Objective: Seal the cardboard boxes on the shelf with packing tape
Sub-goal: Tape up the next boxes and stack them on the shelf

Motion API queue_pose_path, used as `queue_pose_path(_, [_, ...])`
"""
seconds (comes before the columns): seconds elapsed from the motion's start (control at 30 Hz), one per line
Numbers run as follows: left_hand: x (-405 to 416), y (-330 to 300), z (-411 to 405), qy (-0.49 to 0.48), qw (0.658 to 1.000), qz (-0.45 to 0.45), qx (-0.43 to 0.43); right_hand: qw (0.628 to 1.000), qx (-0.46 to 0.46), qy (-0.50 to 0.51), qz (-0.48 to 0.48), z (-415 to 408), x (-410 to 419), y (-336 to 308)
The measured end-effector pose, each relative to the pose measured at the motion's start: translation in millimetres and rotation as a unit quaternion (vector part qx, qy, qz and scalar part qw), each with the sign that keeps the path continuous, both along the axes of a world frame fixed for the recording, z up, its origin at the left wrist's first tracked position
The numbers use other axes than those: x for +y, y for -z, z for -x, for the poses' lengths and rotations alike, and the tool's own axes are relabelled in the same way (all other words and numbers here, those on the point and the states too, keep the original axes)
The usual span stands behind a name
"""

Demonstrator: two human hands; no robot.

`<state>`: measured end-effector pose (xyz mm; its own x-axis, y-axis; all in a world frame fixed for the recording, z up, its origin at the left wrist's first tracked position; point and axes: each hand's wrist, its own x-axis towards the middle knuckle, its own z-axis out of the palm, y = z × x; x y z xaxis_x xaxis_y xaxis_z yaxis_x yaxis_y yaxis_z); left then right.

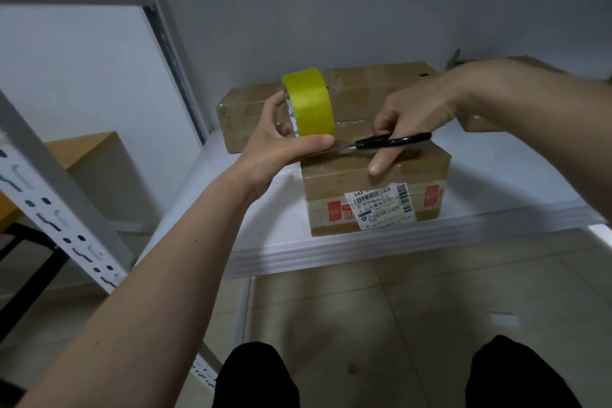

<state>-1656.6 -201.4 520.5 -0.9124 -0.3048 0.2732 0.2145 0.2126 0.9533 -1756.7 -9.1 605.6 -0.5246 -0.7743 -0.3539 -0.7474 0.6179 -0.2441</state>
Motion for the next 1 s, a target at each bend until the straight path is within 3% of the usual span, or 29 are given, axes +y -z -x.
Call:
queue_pose_path(0.2, [-2,-3,0,0.002,1.000,0.012,-0.010,1.000,-0.003,-0.011,-0.020,-1,1,-2])
queue_pose_path(0.67, [-5,-2,2,-0.001,1.000,-0.018,-0.024,0.995,0.057,-0.019,0.077,2,-11,10])
queue_pose_path(1.0, [-3,-7,-2,0.022,0.997,-0.061,-0.046,1.000,0.016,0.001,-0.014,-9,-18,5])
